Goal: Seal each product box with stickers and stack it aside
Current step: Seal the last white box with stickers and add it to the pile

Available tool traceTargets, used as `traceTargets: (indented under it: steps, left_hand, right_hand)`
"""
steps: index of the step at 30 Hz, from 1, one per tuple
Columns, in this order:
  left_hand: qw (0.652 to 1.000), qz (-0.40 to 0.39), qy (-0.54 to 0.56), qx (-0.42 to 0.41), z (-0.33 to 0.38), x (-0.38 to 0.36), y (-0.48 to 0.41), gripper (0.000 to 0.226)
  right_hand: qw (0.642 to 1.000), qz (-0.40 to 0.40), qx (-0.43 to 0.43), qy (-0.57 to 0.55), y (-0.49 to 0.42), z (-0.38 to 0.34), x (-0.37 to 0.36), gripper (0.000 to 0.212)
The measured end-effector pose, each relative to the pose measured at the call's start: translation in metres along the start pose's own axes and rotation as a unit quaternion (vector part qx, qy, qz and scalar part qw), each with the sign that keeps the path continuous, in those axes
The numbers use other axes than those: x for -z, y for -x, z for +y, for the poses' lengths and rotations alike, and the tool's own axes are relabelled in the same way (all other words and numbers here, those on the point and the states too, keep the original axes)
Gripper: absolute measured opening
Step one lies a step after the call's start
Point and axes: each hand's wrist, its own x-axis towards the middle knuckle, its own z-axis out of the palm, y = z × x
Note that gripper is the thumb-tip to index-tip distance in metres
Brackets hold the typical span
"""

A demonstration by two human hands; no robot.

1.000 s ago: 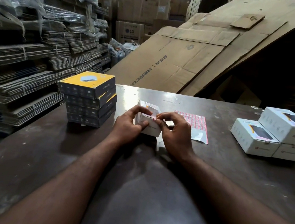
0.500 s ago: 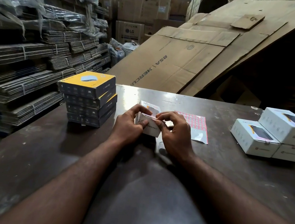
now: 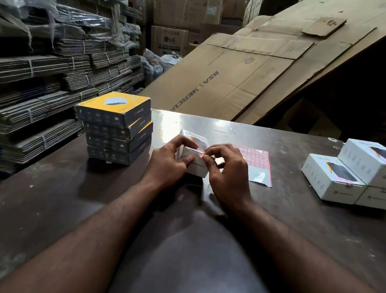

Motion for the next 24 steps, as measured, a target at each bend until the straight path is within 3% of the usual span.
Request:
traceTargets:
  steps: [24]
  left_hand:
    - [1.0, 0.001, -0.001, -0.015, -0.0027, -0.0034, -0.0007, 0.023]
  right_hand:
    - [1.0, 0.008, -0.002, 0.016, -0.0017, -0.0011, -0.0006, 0.004]
